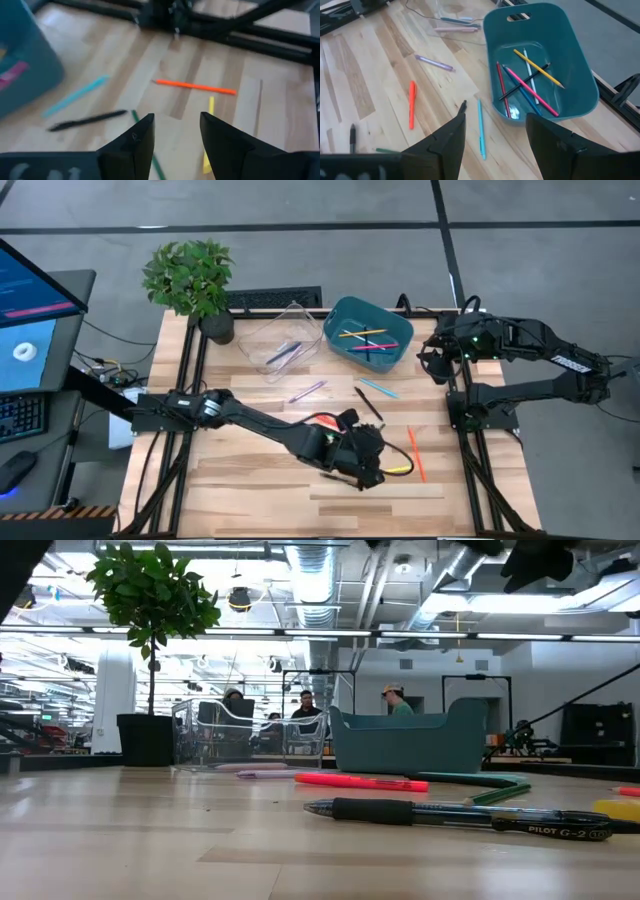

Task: Sort pens & pencils
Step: Put the green colored pencil into the blue bin

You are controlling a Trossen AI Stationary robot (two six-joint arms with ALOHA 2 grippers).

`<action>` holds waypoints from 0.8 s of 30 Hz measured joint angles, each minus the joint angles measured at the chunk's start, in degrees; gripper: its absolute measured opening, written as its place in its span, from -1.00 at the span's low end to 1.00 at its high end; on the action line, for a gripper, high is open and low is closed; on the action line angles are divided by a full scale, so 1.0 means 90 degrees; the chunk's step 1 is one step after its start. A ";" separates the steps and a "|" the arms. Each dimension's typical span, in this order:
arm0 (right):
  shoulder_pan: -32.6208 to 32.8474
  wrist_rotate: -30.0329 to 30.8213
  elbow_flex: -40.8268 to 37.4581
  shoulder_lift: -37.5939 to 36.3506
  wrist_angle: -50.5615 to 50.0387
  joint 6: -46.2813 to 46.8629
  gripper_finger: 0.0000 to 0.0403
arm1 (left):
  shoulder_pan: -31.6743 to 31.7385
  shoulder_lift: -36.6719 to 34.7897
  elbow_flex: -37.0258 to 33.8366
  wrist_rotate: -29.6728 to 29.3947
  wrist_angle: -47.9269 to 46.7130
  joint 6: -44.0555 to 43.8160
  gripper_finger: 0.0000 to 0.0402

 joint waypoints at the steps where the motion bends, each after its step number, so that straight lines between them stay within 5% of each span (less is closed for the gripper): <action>1: 0.0000 0.0001 0.0000 0.0000 0.0000 0.0000 0.13 | -0.0042 -0.0139 0.0000 -0.0140 -0.0152 0.0022 -0.26; 10: 0.0000 -0.0009 0.0000 0.0000 -0.0027 0.0160 0.13 | -0.0465 -0.1370 -0.0729 -0.0199 -0.0628 -0.0318 -0.26; 14: 0.0000 -0.0016 -0.0002 -0.0036 -0.0027 0.0160 0.13 | -0.0503 -0.1961 -0.1755 -0.0209 -0.0387 -0.0921 -0.26; 17: 0.0000 -0.0018 -0.0002 -0.0041 -0.0026 0.0163 0.13 | -0.0466 -0.2237 -0.2906 -0.0326 0.0544 -0.0951 -0.26; 24: 0.0000 -0.0024 -0.0002 -0.0045 -0.0022 0.0330 0.13 | -0.0207 -0.2089 -0.4927 -0.0213 0.4566 -0.0200 -0.26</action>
